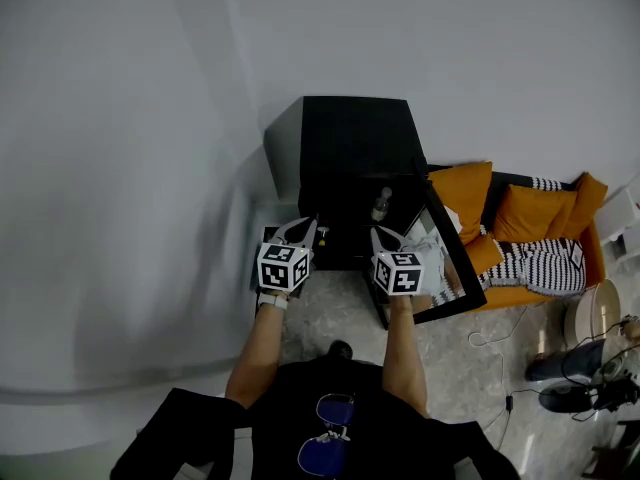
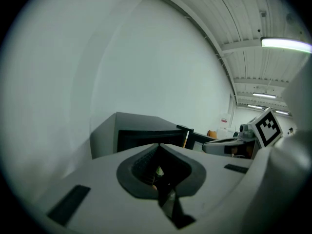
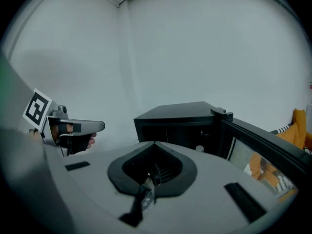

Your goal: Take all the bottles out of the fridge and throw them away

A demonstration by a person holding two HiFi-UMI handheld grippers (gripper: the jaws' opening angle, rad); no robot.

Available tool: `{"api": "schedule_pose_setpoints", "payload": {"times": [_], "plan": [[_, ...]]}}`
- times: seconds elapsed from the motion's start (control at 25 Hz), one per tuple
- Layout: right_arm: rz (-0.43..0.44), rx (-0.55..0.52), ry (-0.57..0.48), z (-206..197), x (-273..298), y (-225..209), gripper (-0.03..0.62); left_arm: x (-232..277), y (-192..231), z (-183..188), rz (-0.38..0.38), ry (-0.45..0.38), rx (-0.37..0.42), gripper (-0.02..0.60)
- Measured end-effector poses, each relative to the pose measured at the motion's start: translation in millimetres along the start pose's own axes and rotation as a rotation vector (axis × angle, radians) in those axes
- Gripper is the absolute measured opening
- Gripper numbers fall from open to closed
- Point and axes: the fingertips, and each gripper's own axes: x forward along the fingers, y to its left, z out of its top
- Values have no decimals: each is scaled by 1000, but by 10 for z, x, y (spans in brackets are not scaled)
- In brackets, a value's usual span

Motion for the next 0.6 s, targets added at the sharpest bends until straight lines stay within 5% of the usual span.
{"api": "schedule_pose_setpoints", "payload": {"times": [0.6], "plan": [[45,25,42,-198,29,-312,8,370,-191,-225,22,64,3,2]]}}
